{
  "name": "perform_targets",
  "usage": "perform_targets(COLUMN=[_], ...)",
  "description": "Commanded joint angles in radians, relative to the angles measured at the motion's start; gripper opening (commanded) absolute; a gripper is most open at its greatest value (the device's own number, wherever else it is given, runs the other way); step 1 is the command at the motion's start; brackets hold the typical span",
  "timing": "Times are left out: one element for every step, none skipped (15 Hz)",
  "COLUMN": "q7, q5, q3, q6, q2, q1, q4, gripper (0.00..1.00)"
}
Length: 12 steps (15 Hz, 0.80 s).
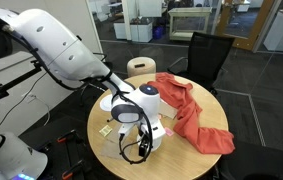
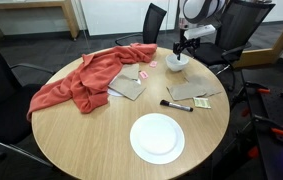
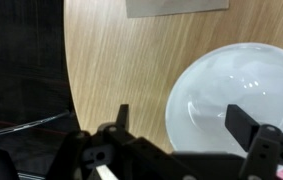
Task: Move the white bowl to the right
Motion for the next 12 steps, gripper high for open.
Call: perform_targets(q7=[0.013, 0.019, 0.03, 0.042, 0.058, 0.067, 0.086, 0.094, 0.109, 0.11, 0.119, 0.116], q5=[-0.051, -0.07, -0.09, -0.114, -0.143, -0.168, -0.196, -0.216, -0.237, -0.251, -0.264, -0.273], q3=[-0.017, -0.02, -0.023, -0.027, -0.032, -0.03, -0.031, -0.024, -0.019, -0.011, -0.006, 0.001], q6=[-0.007, -0.007, -0.008, -0.007, -0.007, -0.008, -0.011, -0.013, -0.019, -0.018, -0.018, -0.017], q2=[-0.12, -0.15, -0.174, -0.203, -0.232, -0.258, -0.281, -0.304, -0.323, -0.34, -0.355, -0.368], q1=[0.036, 0.047, 0.058, 0.071, 0.083, 0.09, 0.097, 0.098, 0.1, 0.098, 0.097, 0.093], q4=[-0.088, -0.107, -0.119, -0.134, -0.149, -0.159, -0.167, -0.176, -0.179, -0.186, -0.191, -0.197], gripper=[1.0, 1.0, 1.0, 1.0, 1.0, 1.0, 1.0, 1.0, 1.0, 1.0, 1.0, 1.0])
